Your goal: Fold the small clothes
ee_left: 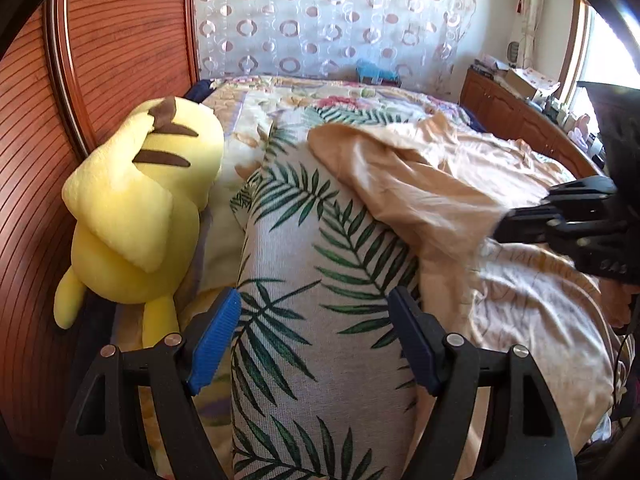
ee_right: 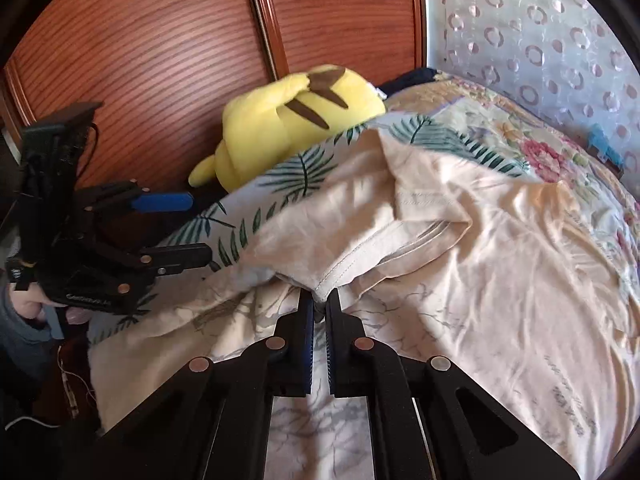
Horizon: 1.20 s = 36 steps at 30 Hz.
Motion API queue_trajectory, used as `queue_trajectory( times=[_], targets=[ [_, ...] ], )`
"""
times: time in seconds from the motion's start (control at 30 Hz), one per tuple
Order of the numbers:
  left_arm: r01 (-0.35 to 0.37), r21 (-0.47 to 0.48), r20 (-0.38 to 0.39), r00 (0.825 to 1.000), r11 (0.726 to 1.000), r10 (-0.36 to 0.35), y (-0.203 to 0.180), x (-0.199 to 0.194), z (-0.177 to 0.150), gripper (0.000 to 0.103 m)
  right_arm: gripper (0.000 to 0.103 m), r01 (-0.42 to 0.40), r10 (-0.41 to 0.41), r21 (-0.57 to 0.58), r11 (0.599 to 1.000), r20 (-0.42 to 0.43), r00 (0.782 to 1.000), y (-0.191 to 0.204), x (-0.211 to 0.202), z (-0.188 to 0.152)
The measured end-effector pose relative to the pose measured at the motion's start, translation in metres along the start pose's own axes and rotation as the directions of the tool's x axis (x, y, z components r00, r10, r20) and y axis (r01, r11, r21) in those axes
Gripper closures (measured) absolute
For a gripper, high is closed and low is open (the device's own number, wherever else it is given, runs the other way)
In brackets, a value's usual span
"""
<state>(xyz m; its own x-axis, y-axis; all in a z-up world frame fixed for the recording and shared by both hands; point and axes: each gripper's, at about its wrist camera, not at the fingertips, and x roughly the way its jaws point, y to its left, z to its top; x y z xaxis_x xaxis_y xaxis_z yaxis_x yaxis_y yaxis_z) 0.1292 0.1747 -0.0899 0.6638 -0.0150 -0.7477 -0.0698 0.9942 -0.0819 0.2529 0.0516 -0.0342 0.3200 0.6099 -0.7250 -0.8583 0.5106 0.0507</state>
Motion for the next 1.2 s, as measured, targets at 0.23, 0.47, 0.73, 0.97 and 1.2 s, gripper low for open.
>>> queue_trajectory(
  times=[0.23, 0.47, 0.73, 0.97, 1.2],
  targets=[
    [0.024, 0.008, 0.024, 0.999, 1.000, -0.024, -0.009, -0.001, 0.005, 0.026, 0.090, 0.056, -0.056, -0.040, 0.998, -0.006, 0.998, 0.002, -0.033, -0.014],
    [-0.005, 0.019, -0.020, 1.000, 1.000, 0.005, -0.010, 0.015, 0.002, 0.026, 0.067, 0.121, -0.121, -0.010, 0.993, 0.018, 0.993, -0.010, -0.042, -0.001],
    [-0.045, 0.043, -0.048, 0.998, 0.998, 0.047, -0.014, 0.029, 0.000, 0.024, 0.067, 0.161, -0.160, -0.043, 0.986, 0.021, 0.987, -0.029, 0.007, 0.030],
    [-0.028, 0.058, -0.064, 0.997, 0.998, 0.032, -0.017, 0.035, 0.002, 0.007, 0.067, 0.110, -0.110, -0.083, 0.990, 0.001, 0.994, -0.026, 0.042, 0.048],
    [-0.017, 0.075, -0.075, 0.997, 0.997, 0.022, -0.021, 0.037, 0.001, 0.000, 0.099, 0.083, -0.083, -0.013, 0.996, -0.009, 0.996, -0.055, 0.047, 0.061]
  ],
)
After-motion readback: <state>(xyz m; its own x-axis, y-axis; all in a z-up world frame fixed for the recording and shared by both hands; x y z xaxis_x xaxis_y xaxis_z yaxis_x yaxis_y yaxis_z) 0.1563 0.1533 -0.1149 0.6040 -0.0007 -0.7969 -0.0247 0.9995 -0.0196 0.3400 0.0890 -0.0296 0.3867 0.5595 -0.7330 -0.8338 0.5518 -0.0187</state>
